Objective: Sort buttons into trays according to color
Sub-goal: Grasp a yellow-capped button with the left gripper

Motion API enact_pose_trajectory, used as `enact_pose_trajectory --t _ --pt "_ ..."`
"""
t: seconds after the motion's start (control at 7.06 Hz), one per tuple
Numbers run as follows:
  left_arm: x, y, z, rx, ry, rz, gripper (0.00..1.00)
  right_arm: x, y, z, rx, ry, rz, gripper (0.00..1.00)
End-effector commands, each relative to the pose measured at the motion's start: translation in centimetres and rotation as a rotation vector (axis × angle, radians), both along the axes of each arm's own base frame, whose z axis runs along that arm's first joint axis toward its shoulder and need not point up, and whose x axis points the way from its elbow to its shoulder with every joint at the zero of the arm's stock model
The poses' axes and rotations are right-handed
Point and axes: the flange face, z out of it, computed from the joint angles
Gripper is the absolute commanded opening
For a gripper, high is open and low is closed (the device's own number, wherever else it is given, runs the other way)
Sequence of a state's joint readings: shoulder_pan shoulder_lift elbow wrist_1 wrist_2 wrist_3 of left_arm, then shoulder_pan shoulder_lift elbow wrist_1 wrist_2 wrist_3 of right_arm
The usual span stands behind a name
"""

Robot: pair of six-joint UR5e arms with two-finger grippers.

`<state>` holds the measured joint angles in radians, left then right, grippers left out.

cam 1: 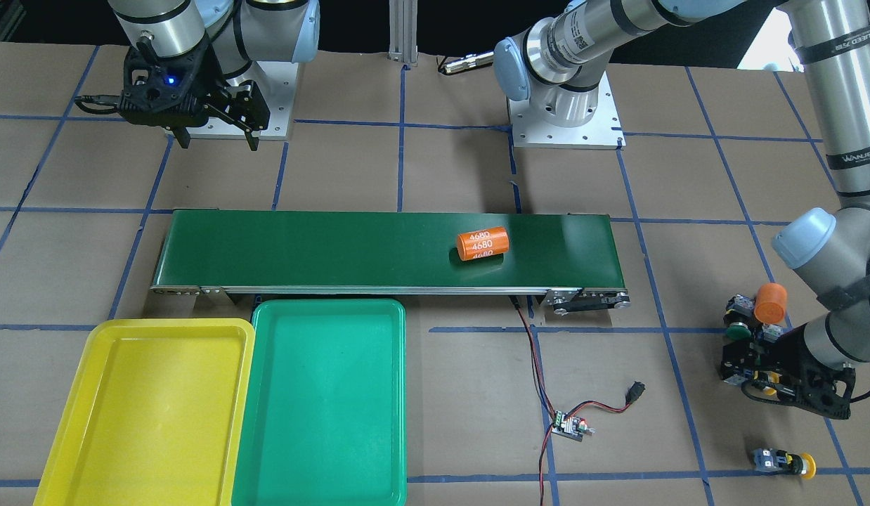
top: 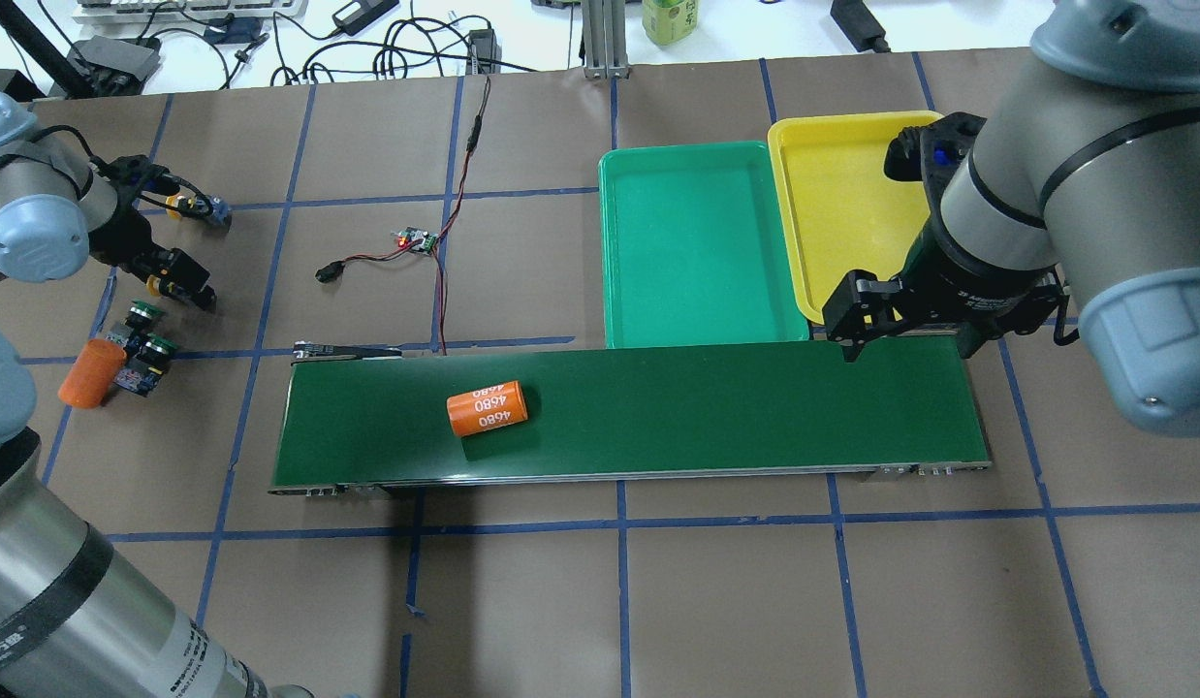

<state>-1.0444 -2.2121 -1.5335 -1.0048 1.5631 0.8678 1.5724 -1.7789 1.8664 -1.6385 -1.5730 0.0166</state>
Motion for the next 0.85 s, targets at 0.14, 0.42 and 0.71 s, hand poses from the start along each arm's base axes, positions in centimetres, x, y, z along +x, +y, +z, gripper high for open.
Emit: enact_pose_trajectory --t 0.14,0.42,0.71 --pt "-5.8 0.0 3.0 0.001 -0.024 0.011 0.0 0.0 0.1 -0.1 0.003 0.001 0.001 1.0" --pt "-12.4 5.1 13.6 0.1 0.018 0.202 0.0 -0.1 0.1 -0.4 0.008 0.001 0.003 1.0" --pt "-22.7 9.7 20.2 0.138 0.04 0.351 0.0 -0.1 0.1 -0.4 0.008 0.001 0.004 1.0"
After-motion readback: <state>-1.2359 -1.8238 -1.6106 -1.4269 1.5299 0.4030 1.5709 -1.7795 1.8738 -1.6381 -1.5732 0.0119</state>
